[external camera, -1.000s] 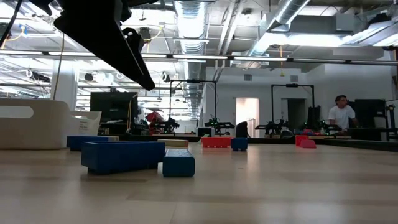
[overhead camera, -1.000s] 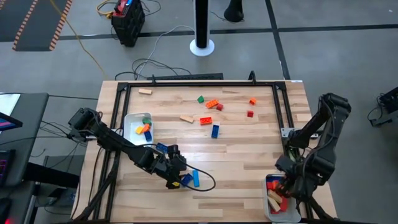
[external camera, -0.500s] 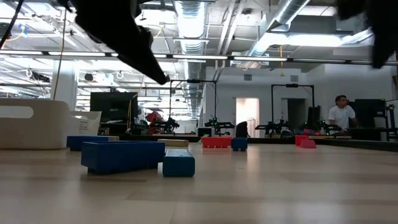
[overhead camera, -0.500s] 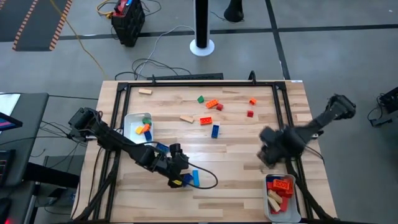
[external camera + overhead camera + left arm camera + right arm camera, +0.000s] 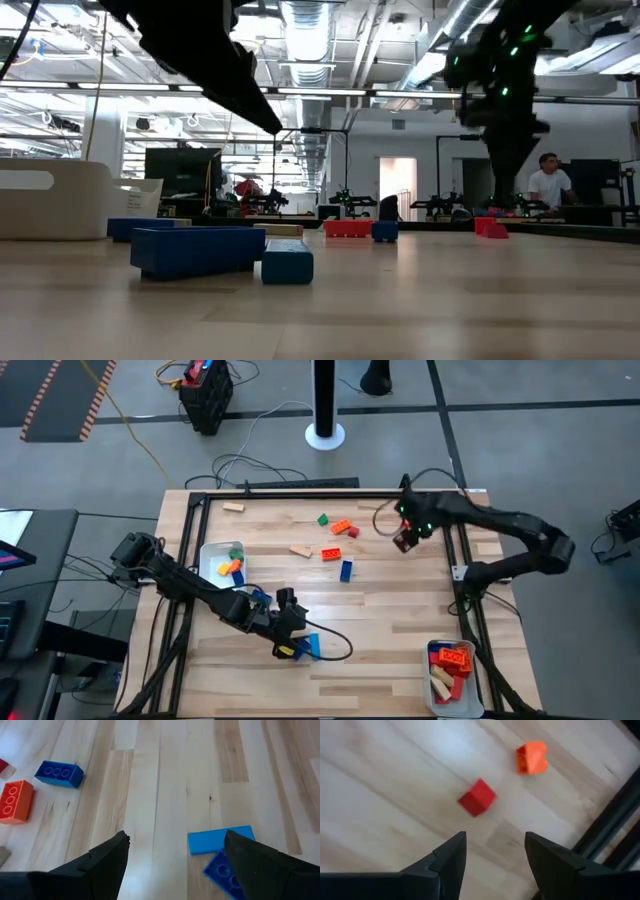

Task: Sort blocks by size
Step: Put the orange small game piece into the white bin

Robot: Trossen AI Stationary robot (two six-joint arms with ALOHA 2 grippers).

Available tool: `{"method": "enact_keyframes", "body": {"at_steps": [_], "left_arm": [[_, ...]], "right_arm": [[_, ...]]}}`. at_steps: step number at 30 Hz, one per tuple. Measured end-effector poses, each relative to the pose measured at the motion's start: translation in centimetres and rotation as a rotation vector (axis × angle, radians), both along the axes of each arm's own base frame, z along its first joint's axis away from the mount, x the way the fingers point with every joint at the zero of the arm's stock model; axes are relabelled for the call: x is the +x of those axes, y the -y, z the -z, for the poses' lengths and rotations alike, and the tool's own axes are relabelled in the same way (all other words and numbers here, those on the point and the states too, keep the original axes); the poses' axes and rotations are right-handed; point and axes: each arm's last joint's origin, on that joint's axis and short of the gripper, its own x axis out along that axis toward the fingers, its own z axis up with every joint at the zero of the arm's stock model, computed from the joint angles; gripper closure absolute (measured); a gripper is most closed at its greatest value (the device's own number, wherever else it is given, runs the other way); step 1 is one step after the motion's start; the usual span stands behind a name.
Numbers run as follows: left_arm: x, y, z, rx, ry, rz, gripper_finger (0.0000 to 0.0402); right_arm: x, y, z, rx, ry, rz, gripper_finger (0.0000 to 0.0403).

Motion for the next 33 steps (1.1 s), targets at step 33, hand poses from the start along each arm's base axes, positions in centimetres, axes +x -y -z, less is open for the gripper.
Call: {"method": "enact_keyframes", "body": {"at_steps": [33], "left_arm": [[-0.4,-0.8,1.1,0.086,-0.062,0.031,0.0088]], "right_arm": [[2.9,12.5,8.1,0.22,-0.363,-0.043,0.0175]]}}
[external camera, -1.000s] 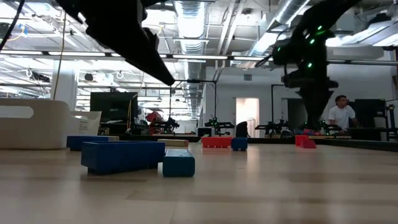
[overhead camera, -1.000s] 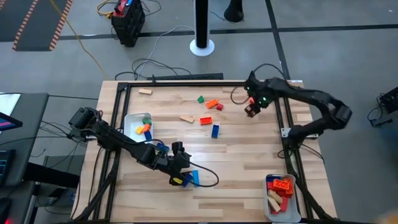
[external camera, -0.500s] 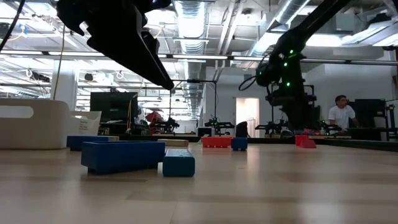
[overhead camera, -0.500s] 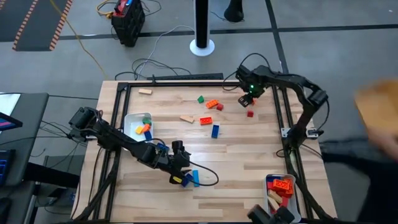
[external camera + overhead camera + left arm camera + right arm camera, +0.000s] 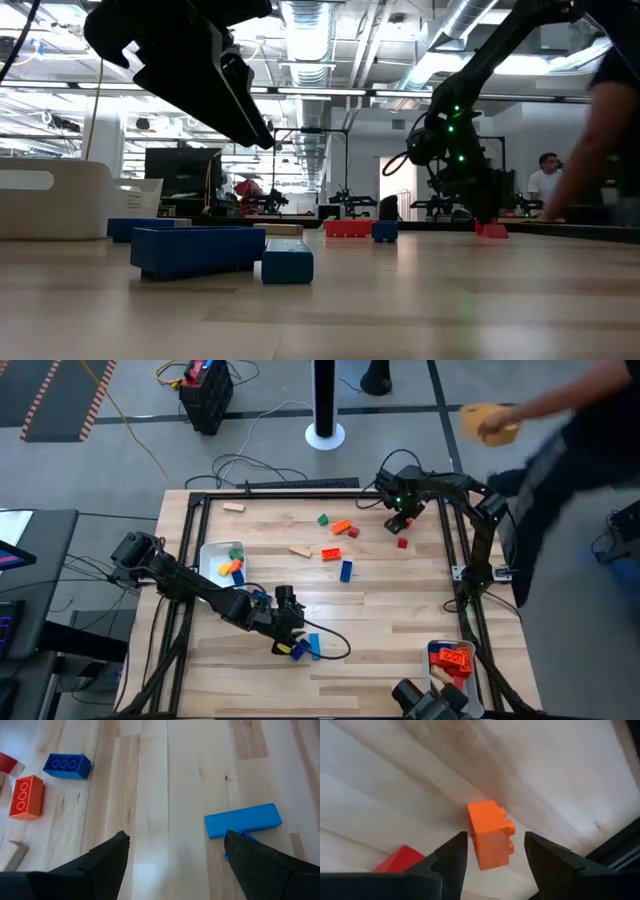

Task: Sort blocks by size
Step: Put the orange small game piece into the white bin

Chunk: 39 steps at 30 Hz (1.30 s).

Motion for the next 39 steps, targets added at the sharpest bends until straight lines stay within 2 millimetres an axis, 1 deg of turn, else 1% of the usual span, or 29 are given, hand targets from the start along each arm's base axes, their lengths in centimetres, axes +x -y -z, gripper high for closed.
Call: {"method": "enact_keyframes", "body": {"at_steps": [3,5,11,14,16,19,22,26,29,32,36,39], "left_arm": [[0.0,0.0,0.0,0.008,0.002,-0.002,0.0088],[0.0,0.0,0.0,0.011,0.003,-0.004,0.0088],[0.0,0.0,0.0,0.011,0.002,-0.004,0.0088],[0.0,-0.1,0.0,0.014,-0.002,-0.004,0.0088],[0.0,-0.1,0.0,0.014,-0.002,-0.004,0.0088],[0.0,-0.1,0.0,0.019,-0.002,0.0,0.0088],[0.0,-0.1,0.0,0.018,-0.001,-0.001,0.0088],[0.0,-0.1,0.0,0.011,-0.002,-0.009,0.0088],[-0.1,-0.1,0.1,0.009,-0.008,-0.014,0.0088],[-0.1,-0.1,0.1,0.016,-0.009,-0.02,0.0088],[0.0,-0.2,0.0,0.046,0.03,-0.056,0.0088],[0.1,-0.3,0.6,0.031,0.091,-0.06,0.0088]], "right_arm": [[0.0,0.1,0.0,0.001,0.002,-0.023,0.0189],[0.0,0.0,0.0,0.007,-0.001,-0.044,0.0206],[0.2,-0.3,-0.1,0.016,-0.027,-0.089,0.0287],[0.4,-0.7,-0.2,0.037,-0.045,-0.119,0.0311],[0.6,-1.1,-0.4,0.057,-0.059,-0.138,0.0313],[1.0,-1.2,-1.2,0.043,-0.046,-0.142,0.0303],[1.3,-1.3,-2.4,0.011,-0.02,-0.146,0.0298],[1.4,-1.6,-4.5,-0.015,-0.003,-0.127,0.0304],[1.6,-2.9,-6.5,-0.015,0.053,-0.133,0.0308],[2.6,-5.0,-8.4,-0.007,0.187,-0.186,0.0308],[5.0,-8.7,-10.6,-0.038,0.377,-0.316,0.0309],[7.2,-12.2,-11.4,-0.066,0.495,-0.445,0.0309]]}}
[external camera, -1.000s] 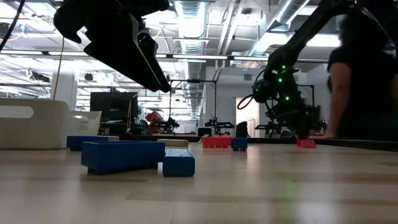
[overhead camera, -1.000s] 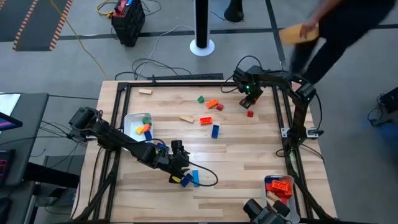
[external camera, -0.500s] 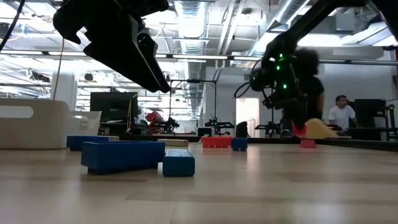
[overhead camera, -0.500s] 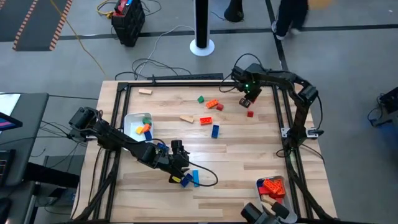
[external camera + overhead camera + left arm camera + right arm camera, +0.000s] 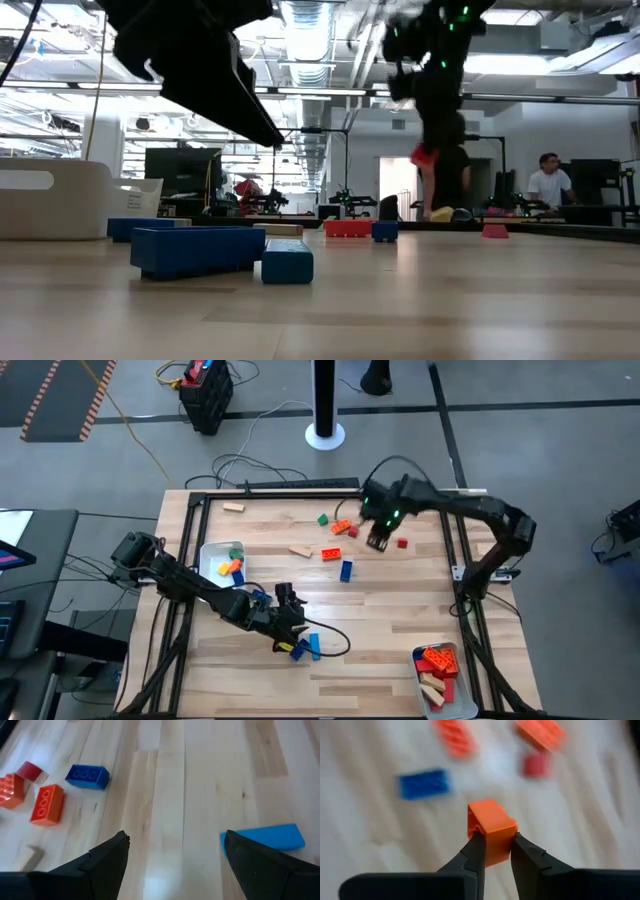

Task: Sort blocks by size
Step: Put the orange small game piece into the white bin

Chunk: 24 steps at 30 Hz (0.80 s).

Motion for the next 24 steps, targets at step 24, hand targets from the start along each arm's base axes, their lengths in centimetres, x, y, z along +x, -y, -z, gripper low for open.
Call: {"method": "enact_keyframes", "body": {"at_steps": [24], "left_arm": [[0.9,-1.1,0.4,-0.228,0.225,-0.052,0.0103]], "right_arm": [[9.5,-20.8,2.5,-0.184,0.542,-0.523,0.031]]}}
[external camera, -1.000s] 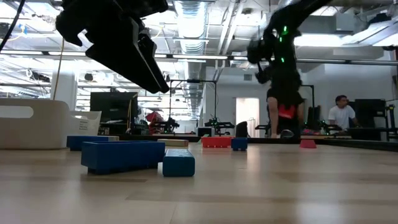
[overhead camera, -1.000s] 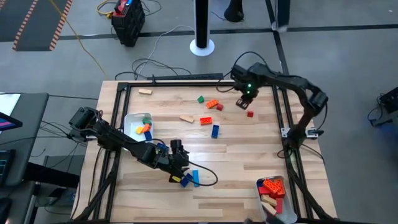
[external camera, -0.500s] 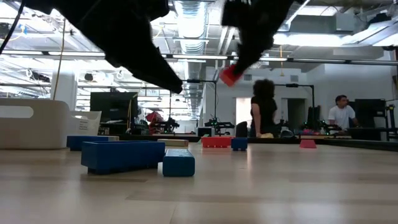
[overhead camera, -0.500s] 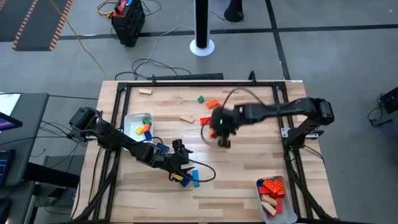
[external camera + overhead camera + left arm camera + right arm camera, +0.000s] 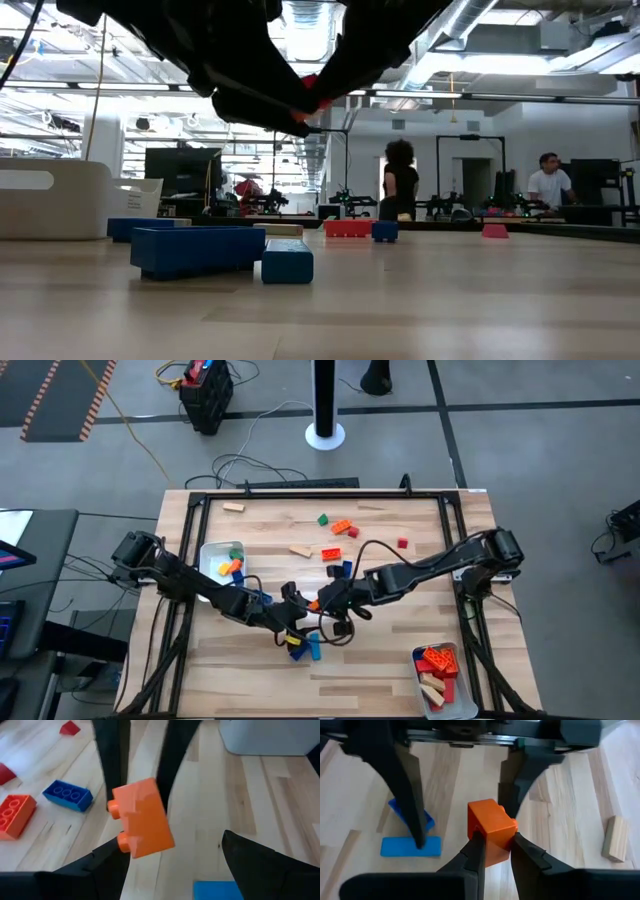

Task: Sort blocks by size
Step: Put the orange small game piece into the white bin

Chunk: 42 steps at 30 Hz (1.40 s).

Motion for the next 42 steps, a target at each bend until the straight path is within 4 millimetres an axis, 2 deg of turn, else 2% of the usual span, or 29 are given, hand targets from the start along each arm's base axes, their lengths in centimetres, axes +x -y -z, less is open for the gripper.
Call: {"method": "enact_keyframes", "body": {"at_steps": [11,30,37,42], "left_arm": [[0.4,-1.3,0.0,-0.013,0.005,-0.049,0.016],[0.7,-1.9,-0.2,0.024,0.012,-0.038,0.031],[0.7,-1.9,-0.1,0.04,0.005,-0.031,0.0311],[0.5,-2.1,-0.2,0.061,-0.013,-0.035,0.0304]], "right_arm": [[0.1,-0.4,-0.2,0.018,0.028,0.009,0.031],[-0.1,-0.6,0.0,0.032,0.003,0.02,0.0292],[-0.6,-0.4,0.1,0.039,-0.055,0.025,0.0243],[-1.6,-0.3,-1.3,0.049,-0.129,0.046,0.021]]}}
